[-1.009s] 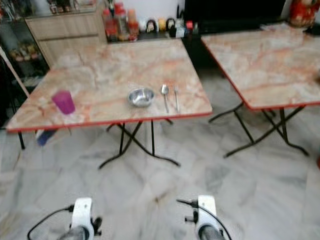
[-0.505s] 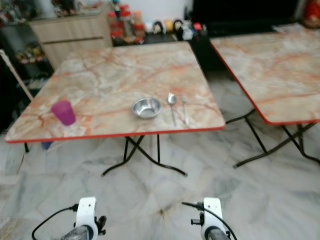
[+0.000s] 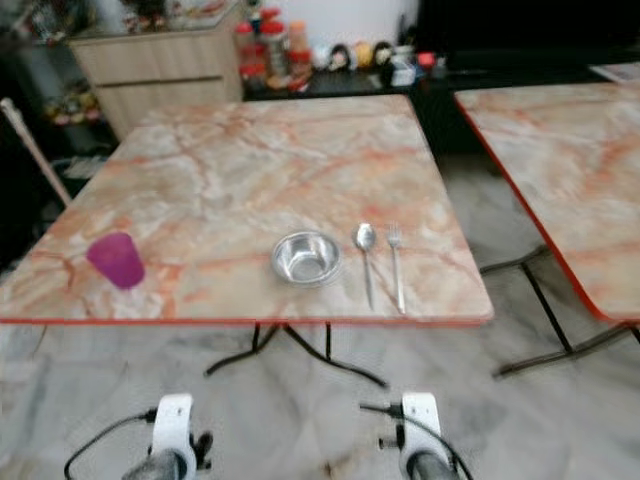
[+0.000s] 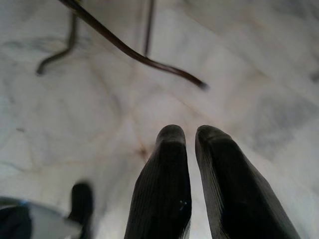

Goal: Setting the table

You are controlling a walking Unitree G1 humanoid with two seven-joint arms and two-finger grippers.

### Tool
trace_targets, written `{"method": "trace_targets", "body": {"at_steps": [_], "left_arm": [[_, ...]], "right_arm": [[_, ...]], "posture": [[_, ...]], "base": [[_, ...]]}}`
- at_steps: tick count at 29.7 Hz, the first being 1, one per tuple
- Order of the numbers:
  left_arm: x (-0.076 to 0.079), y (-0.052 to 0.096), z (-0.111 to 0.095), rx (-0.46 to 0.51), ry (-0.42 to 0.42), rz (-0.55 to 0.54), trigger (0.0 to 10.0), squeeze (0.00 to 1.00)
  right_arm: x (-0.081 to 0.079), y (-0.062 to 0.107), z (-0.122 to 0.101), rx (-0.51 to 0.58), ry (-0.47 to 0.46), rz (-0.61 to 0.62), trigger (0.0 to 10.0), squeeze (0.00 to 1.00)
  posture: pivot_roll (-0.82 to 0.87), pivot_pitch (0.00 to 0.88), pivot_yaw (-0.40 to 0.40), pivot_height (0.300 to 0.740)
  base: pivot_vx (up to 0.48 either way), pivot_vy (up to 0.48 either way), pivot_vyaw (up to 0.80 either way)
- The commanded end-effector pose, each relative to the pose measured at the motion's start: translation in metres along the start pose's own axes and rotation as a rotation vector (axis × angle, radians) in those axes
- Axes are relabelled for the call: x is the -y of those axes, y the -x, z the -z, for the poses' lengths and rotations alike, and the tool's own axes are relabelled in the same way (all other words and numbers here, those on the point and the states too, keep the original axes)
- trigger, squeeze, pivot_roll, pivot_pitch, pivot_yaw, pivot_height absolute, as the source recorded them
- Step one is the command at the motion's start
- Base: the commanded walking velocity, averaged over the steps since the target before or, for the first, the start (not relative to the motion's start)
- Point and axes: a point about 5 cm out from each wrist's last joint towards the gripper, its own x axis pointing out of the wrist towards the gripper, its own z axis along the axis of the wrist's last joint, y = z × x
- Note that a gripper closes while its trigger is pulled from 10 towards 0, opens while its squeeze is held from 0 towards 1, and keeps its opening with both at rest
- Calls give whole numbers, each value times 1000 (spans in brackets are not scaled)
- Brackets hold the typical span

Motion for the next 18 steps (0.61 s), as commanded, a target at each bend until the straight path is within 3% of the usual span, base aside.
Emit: {"method": "trace_targets", "body": {"at_steps": [1,18], "left_arm": [[-5,1,4,-15,-7,-7,10000,0],[-11,3,9,-18,9,-15,10000,0]], "right_arm": [[-5,0,3,-9,-16,-15,10000,0],[-6,2,10,-30,-26,-15,10000,0]], "posture": [[-11,0,40,714],[-8,0,41,714]], "base": [[0,0,0],[0,0,0]]}}
